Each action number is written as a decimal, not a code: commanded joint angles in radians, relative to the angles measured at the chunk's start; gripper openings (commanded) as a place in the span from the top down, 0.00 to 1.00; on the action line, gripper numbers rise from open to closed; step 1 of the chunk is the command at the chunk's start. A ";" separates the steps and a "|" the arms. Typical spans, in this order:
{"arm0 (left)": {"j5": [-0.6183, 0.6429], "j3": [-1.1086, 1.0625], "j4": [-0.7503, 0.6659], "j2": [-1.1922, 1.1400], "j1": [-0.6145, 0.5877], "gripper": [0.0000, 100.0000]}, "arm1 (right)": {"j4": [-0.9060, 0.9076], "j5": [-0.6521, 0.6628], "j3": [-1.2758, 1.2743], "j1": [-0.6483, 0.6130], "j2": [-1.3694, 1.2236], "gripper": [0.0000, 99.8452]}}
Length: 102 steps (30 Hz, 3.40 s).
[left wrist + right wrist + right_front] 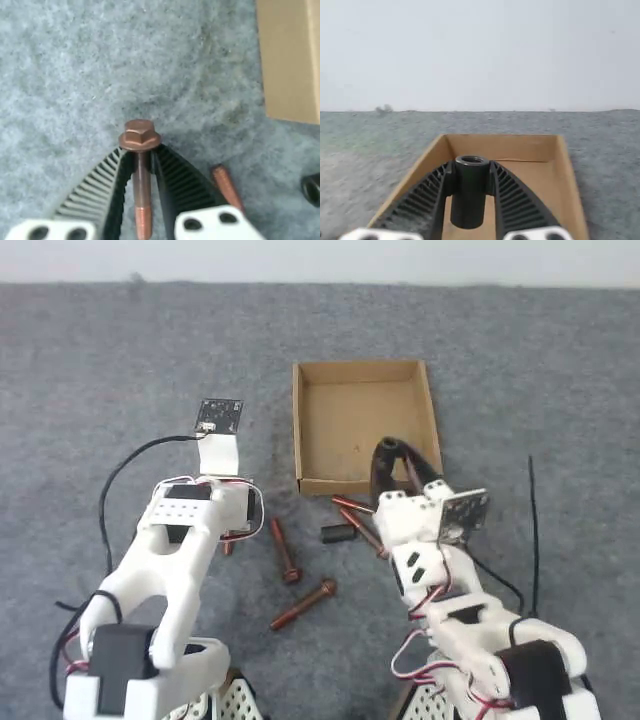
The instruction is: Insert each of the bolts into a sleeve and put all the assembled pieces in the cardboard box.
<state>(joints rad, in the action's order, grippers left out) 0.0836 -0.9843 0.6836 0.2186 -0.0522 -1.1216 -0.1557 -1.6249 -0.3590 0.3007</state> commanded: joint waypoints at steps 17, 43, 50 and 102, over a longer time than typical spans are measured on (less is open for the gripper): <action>0.204 0.154 -0.029 0.207 0.014 0.99 | -0.051 -0.040 -0.044 -0.171 -0.119 0.99; 0.216 -0.254 -0.709 0.683 0.358 0.99 | -0.048 -0.035 -0.044 -0.277 -0.120 0.99; 0.216 -0.254 -0.720 0.683 0.354 0.99 | -0.042 0.054 0.008 -0.317 -0.131 0.99; 0.213 -0.549 -0.990 0.692 0.388 0.99 | -0.630 0.221 0.155 -0.311 -0.708 0.99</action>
<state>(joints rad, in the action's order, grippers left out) 0.2908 -1.5459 -0.2723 0.8600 0.3299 -1.7185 0.0545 -1.4960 -0.6905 -0.4143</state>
